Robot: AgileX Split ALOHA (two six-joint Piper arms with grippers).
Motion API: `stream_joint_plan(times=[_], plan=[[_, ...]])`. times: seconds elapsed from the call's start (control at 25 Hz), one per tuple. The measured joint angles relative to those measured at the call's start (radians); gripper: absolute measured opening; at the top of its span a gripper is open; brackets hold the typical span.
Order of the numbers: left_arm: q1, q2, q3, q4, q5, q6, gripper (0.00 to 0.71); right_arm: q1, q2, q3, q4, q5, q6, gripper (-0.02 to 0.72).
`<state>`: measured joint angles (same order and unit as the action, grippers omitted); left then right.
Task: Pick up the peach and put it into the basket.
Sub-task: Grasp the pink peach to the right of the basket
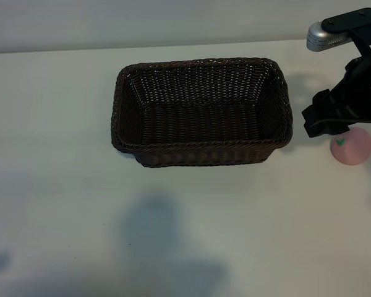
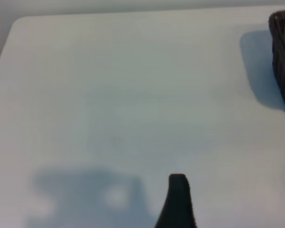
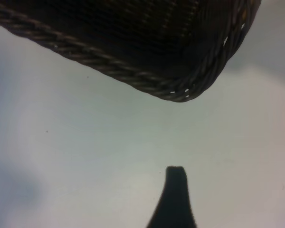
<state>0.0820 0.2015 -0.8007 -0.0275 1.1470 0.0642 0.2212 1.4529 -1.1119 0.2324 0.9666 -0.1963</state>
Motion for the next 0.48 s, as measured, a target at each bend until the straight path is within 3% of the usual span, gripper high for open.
stream_joint_plan(times=[0.48], plan=[[0.0, -0.162, 0.248, 0.001, -0.019, -0.046, 0.598, 0.0, 0.0, 0.0, 0.0, 0.0, 0.0, 0.595]])
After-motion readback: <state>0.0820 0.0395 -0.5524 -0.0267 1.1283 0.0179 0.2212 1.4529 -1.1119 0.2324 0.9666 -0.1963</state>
